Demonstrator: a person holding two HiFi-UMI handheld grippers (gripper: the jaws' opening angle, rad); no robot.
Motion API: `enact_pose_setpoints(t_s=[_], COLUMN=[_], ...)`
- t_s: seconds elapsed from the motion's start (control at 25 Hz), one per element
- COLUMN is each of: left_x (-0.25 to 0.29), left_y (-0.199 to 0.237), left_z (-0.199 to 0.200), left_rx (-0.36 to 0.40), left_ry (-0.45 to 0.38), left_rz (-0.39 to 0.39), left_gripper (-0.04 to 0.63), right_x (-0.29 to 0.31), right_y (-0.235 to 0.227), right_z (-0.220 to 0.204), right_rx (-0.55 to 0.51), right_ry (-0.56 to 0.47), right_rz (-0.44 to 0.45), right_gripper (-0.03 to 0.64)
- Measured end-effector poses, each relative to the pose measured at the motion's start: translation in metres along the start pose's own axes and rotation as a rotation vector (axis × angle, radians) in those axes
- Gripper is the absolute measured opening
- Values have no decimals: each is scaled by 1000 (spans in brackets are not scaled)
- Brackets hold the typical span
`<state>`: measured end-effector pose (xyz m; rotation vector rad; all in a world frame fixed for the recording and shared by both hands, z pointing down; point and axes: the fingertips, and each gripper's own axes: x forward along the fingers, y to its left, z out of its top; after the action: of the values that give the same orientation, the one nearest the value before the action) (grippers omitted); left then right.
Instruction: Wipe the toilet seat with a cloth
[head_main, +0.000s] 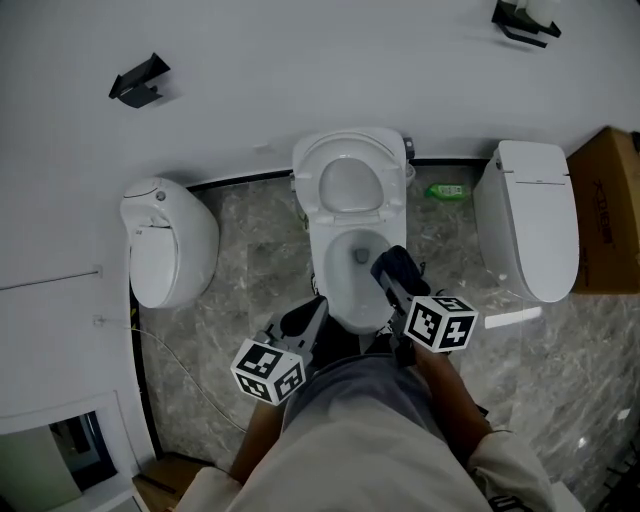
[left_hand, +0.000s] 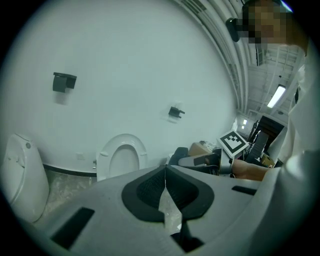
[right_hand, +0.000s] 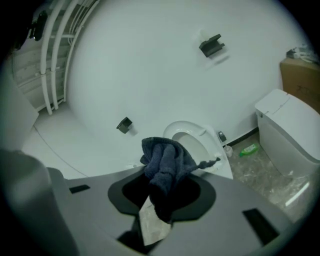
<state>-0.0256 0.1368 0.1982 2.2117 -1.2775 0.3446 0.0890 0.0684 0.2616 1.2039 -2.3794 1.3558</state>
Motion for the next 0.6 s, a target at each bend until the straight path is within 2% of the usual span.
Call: enact_pose_setpoints(t_s=[0.24, 0.44, 0.6], left_x=[13, 15, 12], left_y=[38, 66, 84], left_z=[15, 18, 15], left_rx=[-18, -28, -54], left_ry=[46, 79, 95], left_rz=[-8, 30, 65], left_gripper=[8, 8, 8], right_x=[55, 108, 148], right_y=[-26, -67, -99], right_z=[32, 33, 35], right_rx=[156, 283, 329], right_ry=[-70, -10, 15], right_rz=[-57, -131, -182], right_gripper=[94, 94, 94])
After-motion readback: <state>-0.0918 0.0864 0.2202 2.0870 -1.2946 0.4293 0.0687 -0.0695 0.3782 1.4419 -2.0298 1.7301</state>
